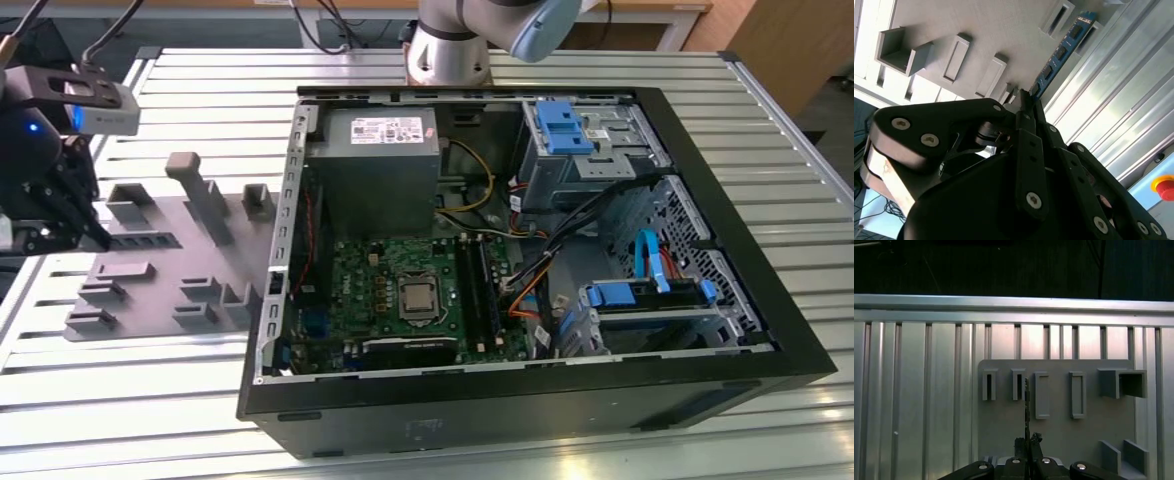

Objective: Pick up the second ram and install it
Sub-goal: 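Pick up the second ram and move it above second insertion slot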

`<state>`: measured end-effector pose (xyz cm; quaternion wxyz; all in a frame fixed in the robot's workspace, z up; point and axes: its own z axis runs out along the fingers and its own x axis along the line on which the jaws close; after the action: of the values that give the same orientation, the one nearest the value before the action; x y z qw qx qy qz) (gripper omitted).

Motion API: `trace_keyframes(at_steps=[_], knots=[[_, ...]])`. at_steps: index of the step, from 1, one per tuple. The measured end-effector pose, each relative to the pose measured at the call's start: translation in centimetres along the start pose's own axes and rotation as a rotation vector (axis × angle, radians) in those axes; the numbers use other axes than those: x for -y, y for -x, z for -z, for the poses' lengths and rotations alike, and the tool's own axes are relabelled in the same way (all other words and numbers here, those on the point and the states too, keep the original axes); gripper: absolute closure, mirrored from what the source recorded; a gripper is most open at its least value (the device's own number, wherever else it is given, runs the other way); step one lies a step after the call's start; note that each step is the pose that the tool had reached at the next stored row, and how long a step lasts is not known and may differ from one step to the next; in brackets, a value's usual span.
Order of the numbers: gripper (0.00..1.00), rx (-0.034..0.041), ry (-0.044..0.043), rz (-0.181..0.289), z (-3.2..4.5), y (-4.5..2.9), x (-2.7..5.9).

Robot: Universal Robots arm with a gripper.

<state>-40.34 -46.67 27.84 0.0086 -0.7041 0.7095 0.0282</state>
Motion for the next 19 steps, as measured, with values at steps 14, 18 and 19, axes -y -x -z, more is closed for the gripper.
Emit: trace_keyframes(at_steps=[14,18,19], knots=[[0.86,0.0004,-0.0004,0.000,2.52,0.13,-0.07],[0.86,0.0004,-0.0004,0.000,3.61,0.19,-0.10],[0.86,0.0003,-0.0003,0.000,3.87,0.20,-0.10]])
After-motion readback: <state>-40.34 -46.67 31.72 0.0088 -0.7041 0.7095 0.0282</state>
